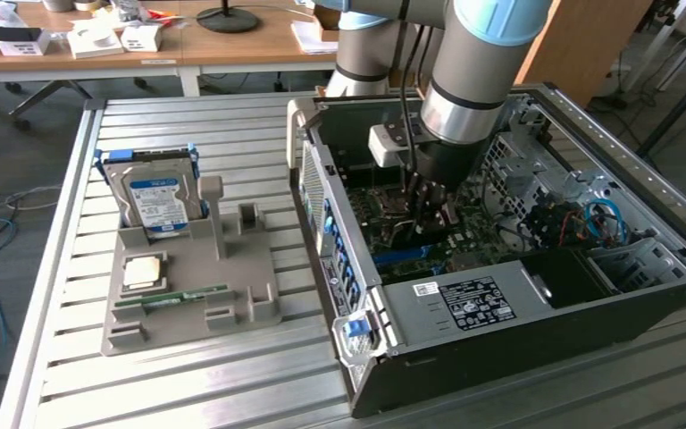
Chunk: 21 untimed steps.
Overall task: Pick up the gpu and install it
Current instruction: 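Insert the gpu into the slot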
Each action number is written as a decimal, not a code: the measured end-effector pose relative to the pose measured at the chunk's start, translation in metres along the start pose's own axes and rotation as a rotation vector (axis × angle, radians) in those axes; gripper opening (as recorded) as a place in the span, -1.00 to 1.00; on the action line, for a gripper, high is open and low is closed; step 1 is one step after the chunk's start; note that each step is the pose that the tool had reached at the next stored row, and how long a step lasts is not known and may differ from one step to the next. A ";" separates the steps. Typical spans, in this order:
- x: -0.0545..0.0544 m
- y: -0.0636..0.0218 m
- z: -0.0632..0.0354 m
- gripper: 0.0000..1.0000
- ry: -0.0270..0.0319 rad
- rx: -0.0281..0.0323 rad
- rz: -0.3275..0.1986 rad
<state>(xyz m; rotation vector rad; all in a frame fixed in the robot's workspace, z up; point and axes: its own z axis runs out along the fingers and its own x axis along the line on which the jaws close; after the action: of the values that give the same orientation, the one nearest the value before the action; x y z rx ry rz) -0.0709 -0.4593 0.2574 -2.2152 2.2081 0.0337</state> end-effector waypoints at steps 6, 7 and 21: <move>0.000 0.0000 0.0011 -0.47 0.0001 0.0000 0.000; 0.000 0.0000 0.0011 -0.47 0.0001 -0.0001 0.000; 0.000 0.0000 0.0011 -0.47 0.0000 0.0000 0.000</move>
<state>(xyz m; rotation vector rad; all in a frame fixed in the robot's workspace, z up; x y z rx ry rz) -0.0709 -0.4593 0.2562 -2.2152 2.2081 0.0337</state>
